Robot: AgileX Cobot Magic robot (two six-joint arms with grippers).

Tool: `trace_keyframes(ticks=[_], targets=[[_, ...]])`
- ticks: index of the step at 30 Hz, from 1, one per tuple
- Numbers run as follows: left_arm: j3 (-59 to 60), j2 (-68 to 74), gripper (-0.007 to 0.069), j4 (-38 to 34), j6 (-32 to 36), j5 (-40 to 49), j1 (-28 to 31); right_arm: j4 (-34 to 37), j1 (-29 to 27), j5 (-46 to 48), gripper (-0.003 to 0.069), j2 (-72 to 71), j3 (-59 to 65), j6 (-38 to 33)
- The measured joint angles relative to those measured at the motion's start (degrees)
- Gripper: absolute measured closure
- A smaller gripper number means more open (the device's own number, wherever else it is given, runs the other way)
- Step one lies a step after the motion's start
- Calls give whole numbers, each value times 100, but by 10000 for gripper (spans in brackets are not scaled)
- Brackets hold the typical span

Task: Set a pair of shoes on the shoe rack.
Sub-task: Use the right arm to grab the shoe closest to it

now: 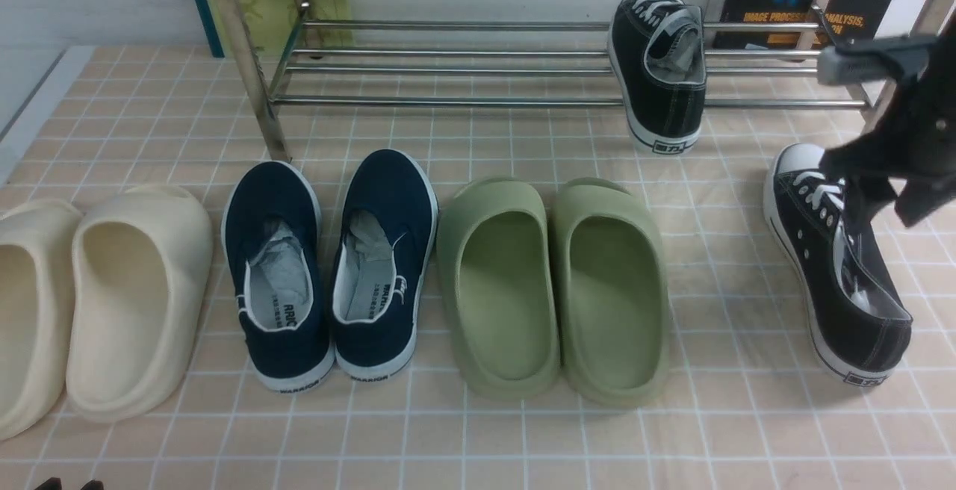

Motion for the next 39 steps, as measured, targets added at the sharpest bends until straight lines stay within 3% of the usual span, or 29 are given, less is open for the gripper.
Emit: trace_keyframes(ticks=[11, 20, 26, 31, 36, 39], targets=[[0, 0, 388, 11, 0, 0, 0, 319, 78, -1038, 239, 0, 893, 53], [0, 0, 388, 16, 0, 0, 0, 339, 113, -1083, 239, -267, 914, 192], [0, 0, 388, 42, 0, 0, 0, 341, 439, -1302, 221, -862, 924, 244], [0, 0, 388, 58, 0, 0, 0, -35, 562, -1272, 219, -604, 924, 557], [0, 0, 388, 58, 0, 0, 0, -282, 562, -1119, 277, 12, 924, 761], [0, 0, 388, 58, 0, 0, 0, -349, 562, -1138, 359, 154, 924, 726]])
